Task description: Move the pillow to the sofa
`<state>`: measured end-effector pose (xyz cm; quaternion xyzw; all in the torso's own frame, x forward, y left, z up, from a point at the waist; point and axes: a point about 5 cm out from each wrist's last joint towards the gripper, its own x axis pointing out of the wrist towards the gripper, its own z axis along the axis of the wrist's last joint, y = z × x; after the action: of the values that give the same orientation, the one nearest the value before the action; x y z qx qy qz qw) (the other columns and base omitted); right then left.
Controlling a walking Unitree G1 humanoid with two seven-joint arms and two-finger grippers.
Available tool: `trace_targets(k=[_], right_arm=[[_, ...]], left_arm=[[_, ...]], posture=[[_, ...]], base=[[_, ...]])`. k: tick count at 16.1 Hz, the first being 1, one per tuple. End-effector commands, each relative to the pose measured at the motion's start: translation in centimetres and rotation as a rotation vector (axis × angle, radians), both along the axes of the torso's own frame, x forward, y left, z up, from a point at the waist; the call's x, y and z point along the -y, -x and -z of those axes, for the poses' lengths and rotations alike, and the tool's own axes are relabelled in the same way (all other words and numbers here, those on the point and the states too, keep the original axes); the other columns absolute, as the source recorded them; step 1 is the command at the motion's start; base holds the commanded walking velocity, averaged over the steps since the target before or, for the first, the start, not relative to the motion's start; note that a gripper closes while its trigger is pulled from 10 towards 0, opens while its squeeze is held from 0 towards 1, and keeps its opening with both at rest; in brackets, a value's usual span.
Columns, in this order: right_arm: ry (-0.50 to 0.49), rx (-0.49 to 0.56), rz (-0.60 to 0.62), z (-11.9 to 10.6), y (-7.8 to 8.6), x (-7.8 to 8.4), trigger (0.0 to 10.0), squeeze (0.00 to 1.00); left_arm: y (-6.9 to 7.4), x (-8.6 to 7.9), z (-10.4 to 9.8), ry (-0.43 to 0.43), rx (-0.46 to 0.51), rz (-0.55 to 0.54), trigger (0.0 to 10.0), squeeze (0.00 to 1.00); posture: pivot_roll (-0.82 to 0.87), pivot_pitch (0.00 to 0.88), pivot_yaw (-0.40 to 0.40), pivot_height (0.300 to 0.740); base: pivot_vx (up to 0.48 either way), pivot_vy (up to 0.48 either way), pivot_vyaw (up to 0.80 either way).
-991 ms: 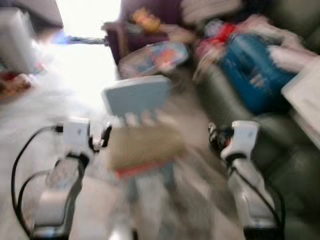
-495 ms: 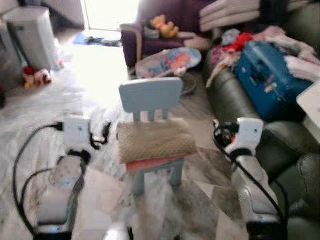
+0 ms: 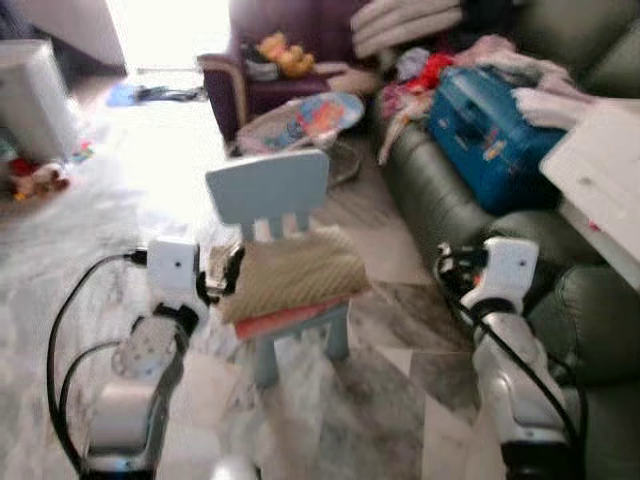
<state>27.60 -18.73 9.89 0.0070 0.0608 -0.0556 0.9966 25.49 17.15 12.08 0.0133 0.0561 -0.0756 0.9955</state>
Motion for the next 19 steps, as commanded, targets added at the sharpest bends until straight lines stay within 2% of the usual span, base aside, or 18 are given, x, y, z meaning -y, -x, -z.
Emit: trace_targets(k=[1, 8, 13, 15, 19], right_arm=[[0.001, 0.016, -0.016, -0.43, -0.33, -0.44, 10.0, 0.0], [0.004, 0.027, -0.054, -0.61, -0.45, -0.97, 10.0, 0.0], [0.0, 0.02, -0.069, -0.5, -0.4, -1.1, 10.0, 0.0], [-0.006, 0.016, -0.076, -0.43, -0.36, -1.13, 10.0, 0.0], [-0.007, 0.006, -0.08, -0.25, -0.29, -1.18, 10.0, 0.0]], left_arm=[[-0.18, -0.09, -0.39, -0.004, 0.013, -0.002, 10.0, 0.0], [-0.34, -0.12, -0.49, -0.004, 0.019, -0.012, 10.0, 0.0], [-0.29, -0.17, -0.4, -0.003, 0.016, -0.021, 10.0, 0.0], [-0.3, -0.16, -0.37, 0.001, 0.013, -0.022, 10.0, 0.0], [-0.31, -0.18, -0.34, 0.007, 0.011, -0.025, 10.0, 0.0]], posture=[[0.02, 0.0, -0.071, 0.74], [0.02, 0.0, -0.073, 0.74], [0.02, 0.0, -0.074, 0.74], [0.02, 0.0, -0.073, 0.74], [0.02, 0.0, -0.073, 0.74]], base=[[0.405, 0.0, 0.0], [0.406, 0.0, 0.0], [0.375, 0.0, 0.78], [0.324, 0.319, 0.69], [0.27, 0.397, 0.0]])
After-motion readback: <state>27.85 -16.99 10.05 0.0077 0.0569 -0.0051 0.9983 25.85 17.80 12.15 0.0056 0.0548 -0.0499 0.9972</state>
